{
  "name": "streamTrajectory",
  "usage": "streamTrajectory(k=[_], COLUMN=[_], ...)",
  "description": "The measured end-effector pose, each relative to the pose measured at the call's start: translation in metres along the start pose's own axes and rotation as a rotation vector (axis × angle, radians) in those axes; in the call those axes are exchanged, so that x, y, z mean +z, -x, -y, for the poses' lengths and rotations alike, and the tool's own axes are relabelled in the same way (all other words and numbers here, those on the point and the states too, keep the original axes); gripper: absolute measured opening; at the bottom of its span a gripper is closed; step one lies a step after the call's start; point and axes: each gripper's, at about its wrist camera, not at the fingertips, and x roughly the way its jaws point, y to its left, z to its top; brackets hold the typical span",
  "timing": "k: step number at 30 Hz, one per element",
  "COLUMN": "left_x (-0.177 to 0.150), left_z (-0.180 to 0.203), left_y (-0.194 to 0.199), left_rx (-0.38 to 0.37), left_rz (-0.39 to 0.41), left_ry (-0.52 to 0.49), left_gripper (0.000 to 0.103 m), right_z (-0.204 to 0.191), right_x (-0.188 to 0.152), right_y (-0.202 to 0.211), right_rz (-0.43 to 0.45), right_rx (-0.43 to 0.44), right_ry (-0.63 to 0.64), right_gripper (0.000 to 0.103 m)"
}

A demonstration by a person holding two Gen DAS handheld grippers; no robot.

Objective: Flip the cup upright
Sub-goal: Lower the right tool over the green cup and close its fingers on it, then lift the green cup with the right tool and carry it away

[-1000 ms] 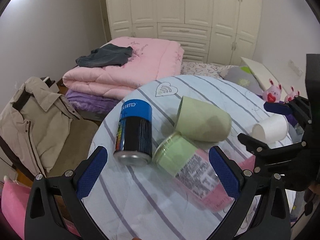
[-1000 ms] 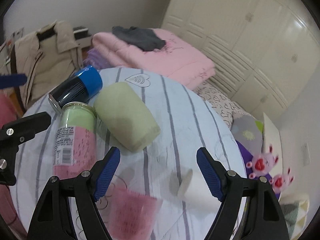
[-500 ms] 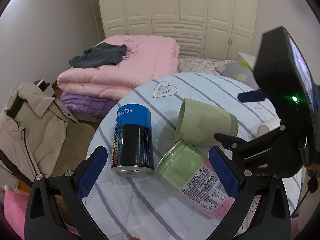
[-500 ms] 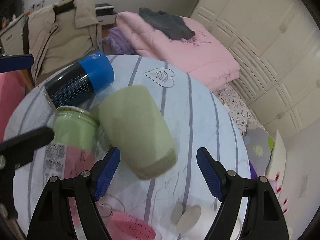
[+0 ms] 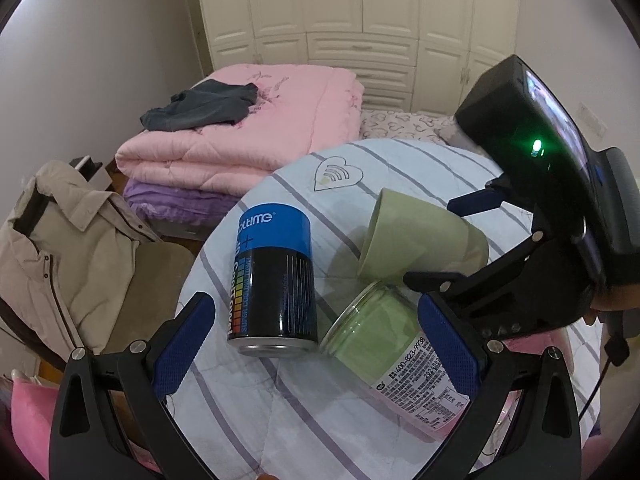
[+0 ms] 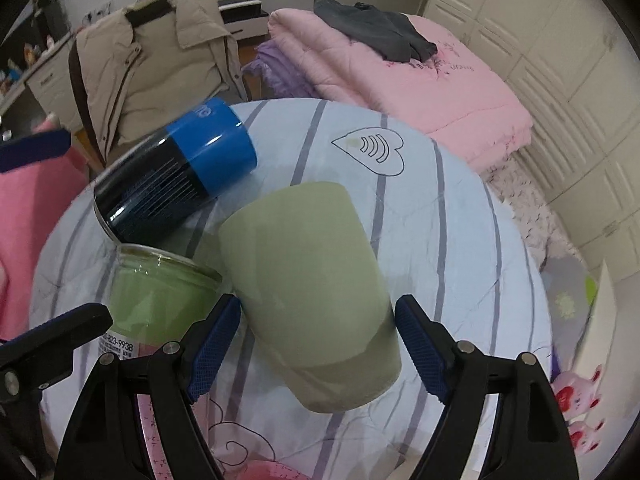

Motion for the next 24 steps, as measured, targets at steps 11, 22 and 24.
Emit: streamTrajectory(k=[11, 22, 24], left_x=[-0.005, -0.024, -0.023], left_z=[0.003, -0.006, -0.010], left_y=[0.027, 0.053, 0.048], left_rx=[-0.010, -0.002, 0.009], left_rz=[0.030, 0.064, 0.053], left_ry=[-0.007, -0.013, 0.003], left_gripper=[0.102, 0.102, 0.102], right_z=[0.033, 0.010, 0.007], right_x=[-0.015, -0.005, -0.002], right_y=[0.028, -0.002, -0.013], right_rz=[0.077, -0.073, -0.081], right_rx=[0.103, 0.036, 0.053], right_ry=[-0.397, -0.331, -0.339], right_gripper=[0.038, 0.085, 0.084])
